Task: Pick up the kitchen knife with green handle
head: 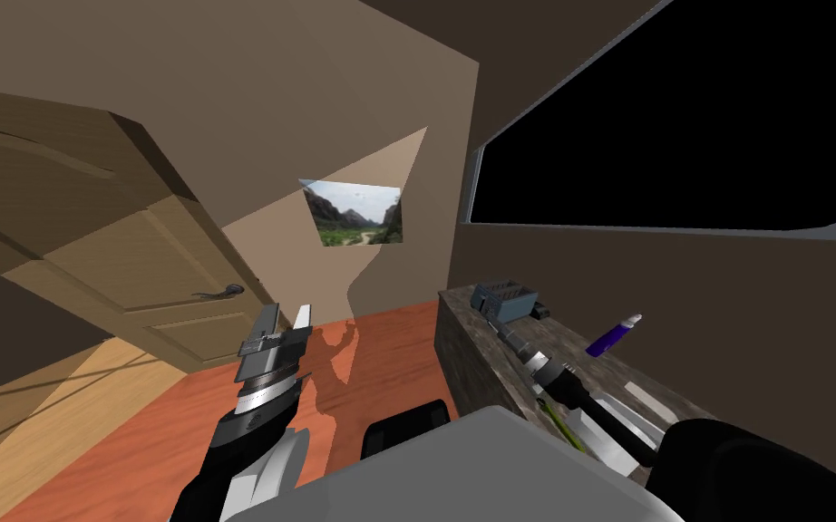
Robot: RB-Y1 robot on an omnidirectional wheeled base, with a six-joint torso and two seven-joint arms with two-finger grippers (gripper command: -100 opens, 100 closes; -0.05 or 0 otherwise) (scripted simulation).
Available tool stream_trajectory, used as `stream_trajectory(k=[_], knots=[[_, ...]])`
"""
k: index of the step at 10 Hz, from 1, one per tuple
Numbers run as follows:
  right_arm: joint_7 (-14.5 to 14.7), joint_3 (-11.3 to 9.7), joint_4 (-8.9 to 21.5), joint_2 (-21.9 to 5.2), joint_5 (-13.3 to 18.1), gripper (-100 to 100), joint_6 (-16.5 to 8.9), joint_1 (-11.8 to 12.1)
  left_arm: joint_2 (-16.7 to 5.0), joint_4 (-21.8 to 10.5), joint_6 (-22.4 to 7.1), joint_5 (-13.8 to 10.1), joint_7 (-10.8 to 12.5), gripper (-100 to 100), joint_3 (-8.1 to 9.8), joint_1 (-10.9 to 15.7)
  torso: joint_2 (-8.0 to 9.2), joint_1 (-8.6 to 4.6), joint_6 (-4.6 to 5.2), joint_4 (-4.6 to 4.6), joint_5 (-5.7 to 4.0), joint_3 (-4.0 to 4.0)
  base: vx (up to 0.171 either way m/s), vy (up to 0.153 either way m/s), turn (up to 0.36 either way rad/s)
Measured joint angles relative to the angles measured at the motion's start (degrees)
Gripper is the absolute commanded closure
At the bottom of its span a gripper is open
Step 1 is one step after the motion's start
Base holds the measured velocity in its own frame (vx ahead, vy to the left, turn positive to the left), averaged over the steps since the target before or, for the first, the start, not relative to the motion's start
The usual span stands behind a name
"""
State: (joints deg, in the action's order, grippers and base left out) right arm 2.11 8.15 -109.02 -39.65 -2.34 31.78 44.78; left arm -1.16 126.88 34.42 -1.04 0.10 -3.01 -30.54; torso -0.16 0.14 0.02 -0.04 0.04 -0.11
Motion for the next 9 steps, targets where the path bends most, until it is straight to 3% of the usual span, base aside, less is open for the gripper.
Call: stream_trajectory(k=[1, 5, 9], knots=[[0.3, 0.4, 0.5, -1.7, 0.4, -100, -0.5, 1.8, 0.0, 0.0, 0.0, 0.0, 0.0, 0, 0.0, 0.0, -0.04, 0.03, 0.0, -0.01, 0.01, -0.02, 0.049, 0.017, 0.03], [0.7, -0.1, 5.2, -7.8, 1.8, -100, -1.3, 3.0, 0.0, 0.0, 0.0, 0.0, 0.0, 0, 0.0, 0.0, 0.09, 0.04, 0.0, 0.02, 0.0, 0.05, 0.027, 0.018, 0.034], [0.3, 0.0, 8.0, -13.8, 3.0, -100, -2.1, 5.9, 0.0, 0.0, 0.0, 0.0, 0.0, 0, 0.0, 0.0, 0.18, 0.08, 0.02, 0.04, 0.01, 0.1, 0.006, 0.025, 0.022]])
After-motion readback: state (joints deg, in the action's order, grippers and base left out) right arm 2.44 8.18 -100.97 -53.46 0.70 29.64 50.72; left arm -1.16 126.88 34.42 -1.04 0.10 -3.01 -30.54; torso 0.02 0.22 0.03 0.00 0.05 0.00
